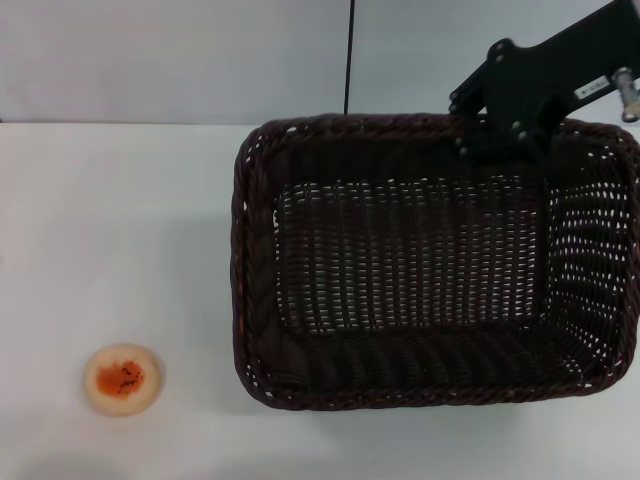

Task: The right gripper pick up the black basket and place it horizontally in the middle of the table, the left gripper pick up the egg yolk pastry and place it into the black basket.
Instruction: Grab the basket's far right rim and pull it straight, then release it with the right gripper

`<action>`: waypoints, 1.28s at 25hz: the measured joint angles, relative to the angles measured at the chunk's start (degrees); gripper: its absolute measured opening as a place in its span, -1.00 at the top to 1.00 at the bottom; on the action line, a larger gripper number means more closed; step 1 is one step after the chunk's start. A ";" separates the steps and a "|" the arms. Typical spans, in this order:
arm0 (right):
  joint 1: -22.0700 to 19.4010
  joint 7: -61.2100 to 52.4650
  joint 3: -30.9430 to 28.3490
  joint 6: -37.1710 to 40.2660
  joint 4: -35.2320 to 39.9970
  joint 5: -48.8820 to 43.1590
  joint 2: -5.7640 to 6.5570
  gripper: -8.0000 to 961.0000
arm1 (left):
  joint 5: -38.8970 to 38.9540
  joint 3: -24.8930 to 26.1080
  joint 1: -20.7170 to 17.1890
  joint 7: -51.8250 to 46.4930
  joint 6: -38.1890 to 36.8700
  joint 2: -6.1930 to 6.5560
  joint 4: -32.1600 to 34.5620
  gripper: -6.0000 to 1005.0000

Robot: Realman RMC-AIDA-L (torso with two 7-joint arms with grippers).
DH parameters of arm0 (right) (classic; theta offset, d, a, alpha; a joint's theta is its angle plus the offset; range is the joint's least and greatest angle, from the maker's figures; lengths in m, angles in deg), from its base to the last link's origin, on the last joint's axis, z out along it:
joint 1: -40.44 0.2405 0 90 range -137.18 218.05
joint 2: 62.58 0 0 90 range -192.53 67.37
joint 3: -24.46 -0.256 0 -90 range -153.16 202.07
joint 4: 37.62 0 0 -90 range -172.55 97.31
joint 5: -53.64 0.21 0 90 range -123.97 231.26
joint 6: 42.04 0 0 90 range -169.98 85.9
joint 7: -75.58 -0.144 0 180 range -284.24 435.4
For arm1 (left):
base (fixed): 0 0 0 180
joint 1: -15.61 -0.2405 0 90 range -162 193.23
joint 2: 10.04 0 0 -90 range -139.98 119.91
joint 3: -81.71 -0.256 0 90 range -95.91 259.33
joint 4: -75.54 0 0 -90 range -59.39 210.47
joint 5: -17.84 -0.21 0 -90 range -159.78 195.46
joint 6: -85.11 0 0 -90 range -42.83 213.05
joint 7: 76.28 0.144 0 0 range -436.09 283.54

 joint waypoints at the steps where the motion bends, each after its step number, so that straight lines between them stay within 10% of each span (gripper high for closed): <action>1: 0.00 0.00 0.00 0.00 0.00 0.00 0.00 0.59 | 0.00 0.00 0.00 0.00 0.00 0.00 0.00 -0.07; 32: 0.35 1.97 4.70 -9.40 -3.13 -1.24 -2.05 0.59 | 0.00 -0.57 -0.69 -1.93 -0.22 -0.03 -0.50 -0.06</action>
